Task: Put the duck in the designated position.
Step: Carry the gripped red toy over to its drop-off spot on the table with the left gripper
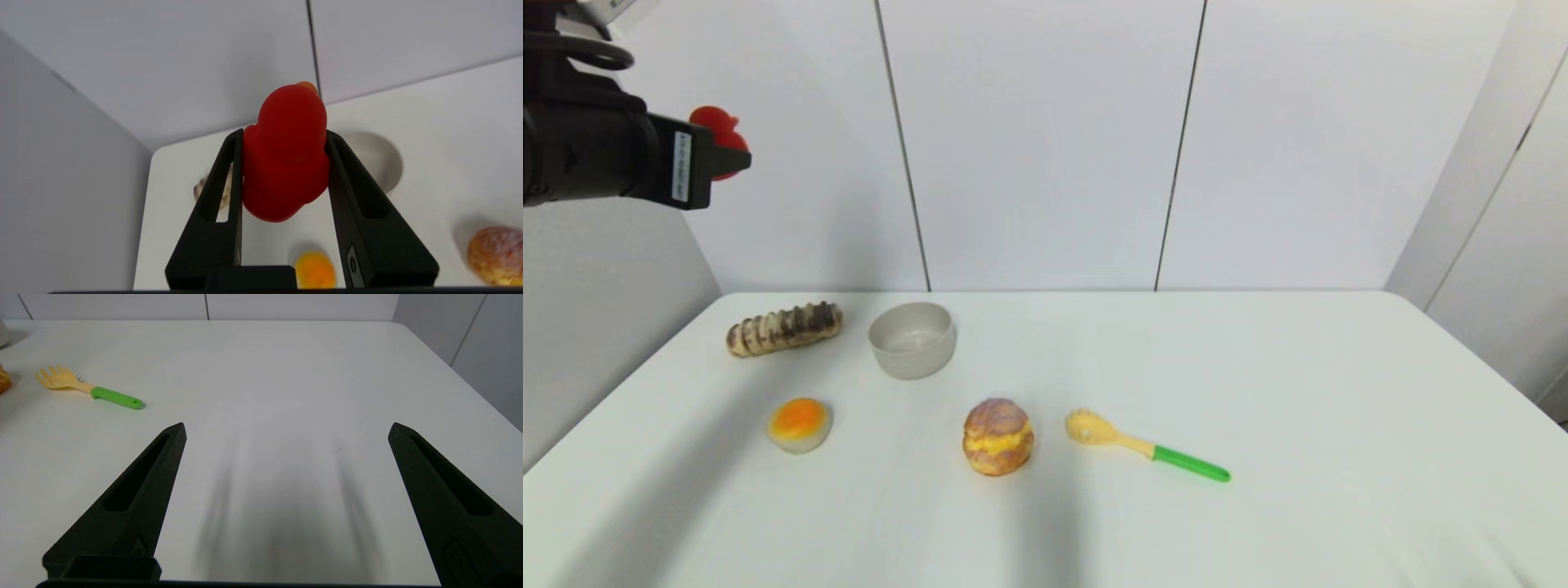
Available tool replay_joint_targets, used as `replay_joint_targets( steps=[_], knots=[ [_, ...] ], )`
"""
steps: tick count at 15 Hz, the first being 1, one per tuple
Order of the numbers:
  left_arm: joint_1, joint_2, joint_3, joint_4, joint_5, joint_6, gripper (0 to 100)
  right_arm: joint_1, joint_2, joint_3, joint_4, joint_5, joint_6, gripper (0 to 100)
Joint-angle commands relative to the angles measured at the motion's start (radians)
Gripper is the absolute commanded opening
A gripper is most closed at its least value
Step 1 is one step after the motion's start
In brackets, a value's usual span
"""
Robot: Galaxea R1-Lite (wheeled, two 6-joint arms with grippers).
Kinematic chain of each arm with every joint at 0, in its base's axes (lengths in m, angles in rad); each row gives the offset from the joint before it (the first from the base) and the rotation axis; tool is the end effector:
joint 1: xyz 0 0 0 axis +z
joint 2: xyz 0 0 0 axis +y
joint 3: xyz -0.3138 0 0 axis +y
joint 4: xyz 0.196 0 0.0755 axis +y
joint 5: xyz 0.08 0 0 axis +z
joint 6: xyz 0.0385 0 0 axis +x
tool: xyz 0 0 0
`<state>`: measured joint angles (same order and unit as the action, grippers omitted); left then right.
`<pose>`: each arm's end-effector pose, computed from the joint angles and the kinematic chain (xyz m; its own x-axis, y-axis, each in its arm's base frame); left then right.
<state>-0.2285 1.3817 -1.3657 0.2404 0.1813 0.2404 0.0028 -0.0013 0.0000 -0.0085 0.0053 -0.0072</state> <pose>0.2472 -0.0504 0.3507 0.9676 -0.0399 -0.2494 0.1102 0.9552 0.2747 0.0006 0.0002 0.0765 0.9999 0.0081 0.0098 -0.0080 0.9999 -0.0073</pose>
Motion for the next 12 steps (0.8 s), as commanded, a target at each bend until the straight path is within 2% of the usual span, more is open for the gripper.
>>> replay_joint_targets(
  steps=[1, 9, 12],
  knots=[
    [0.084, -0.127, 0.183, 0.0, 0.003, 0.002, 0, 0.0, 0.001, 0.0, -0.001, 0.001, 0.0, 100],
    [0.129, -0.247, 0.545, -0.018, 0.003, -0.009, 0, 0.0, 0.001, 0.0, -0.001, 0.001, 0.0, 100],
    [0.14, -0.243, 0.675, -0.164, 0.003, -0.012, 0, 0.0, 0.001, 0.0, -0.001, 0.001, 0.0, 100]
  ],
)
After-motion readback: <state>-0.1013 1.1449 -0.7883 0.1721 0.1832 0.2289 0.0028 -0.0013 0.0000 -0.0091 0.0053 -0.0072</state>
